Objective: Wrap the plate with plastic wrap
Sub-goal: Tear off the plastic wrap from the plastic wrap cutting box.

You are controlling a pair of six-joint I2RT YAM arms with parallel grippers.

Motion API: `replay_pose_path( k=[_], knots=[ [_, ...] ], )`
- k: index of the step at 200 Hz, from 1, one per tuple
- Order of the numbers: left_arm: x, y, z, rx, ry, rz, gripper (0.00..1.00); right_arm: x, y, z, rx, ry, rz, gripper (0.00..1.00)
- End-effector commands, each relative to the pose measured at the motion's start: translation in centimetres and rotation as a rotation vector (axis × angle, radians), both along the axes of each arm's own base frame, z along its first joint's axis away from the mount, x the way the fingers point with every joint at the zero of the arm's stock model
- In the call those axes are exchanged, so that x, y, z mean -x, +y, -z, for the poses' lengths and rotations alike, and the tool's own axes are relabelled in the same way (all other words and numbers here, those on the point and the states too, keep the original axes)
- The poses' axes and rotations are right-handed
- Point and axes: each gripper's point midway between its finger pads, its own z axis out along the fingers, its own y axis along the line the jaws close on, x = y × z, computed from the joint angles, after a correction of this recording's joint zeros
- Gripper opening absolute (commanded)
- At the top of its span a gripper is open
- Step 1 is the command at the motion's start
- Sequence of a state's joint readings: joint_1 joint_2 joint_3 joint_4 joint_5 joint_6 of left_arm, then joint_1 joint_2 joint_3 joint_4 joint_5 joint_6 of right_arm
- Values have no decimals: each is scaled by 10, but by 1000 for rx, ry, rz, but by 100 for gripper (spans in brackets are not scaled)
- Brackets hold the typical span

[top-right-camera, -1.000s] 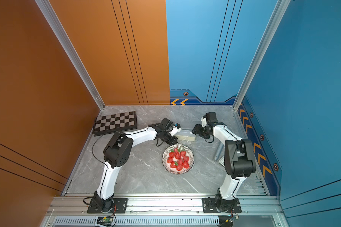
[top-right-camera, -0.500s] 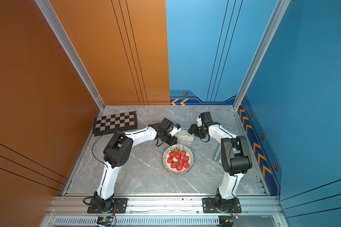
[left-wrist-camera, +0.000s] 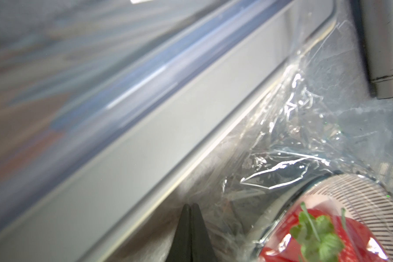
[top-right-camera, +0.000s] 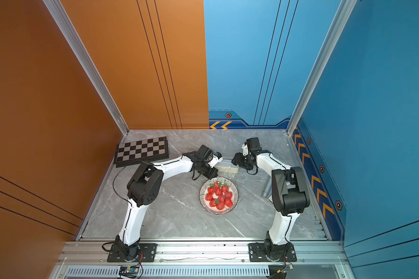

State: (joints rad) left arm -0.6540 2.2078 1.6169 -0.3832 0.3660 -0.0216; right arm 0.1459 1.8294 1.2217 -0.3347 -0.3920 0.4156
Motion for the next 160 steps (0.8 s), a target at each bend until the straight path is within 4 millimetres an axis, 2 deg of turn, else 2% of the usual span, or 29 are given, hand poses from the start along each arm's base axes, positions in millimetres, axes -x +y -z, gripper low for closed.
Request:
replay_pose_path(
  k=[1,17,58,113,160],
  knots=[
    [11,10,0,-49,11,10,0,3,5,2,14,26,-30,63],
    [10,10,0,-51,10,9,0,5,6,3,14,32,-26,64],
    [11,16,2,-76,0,-2,0,17,-7,21,53,73,-1,57],
    [12,29,11,-104,13,-23,0,23,-31,18,53,67,32,51],
    [13,33,12,-110,15,-28,0,28,-48,28,65,86,44,49]
  ],
)
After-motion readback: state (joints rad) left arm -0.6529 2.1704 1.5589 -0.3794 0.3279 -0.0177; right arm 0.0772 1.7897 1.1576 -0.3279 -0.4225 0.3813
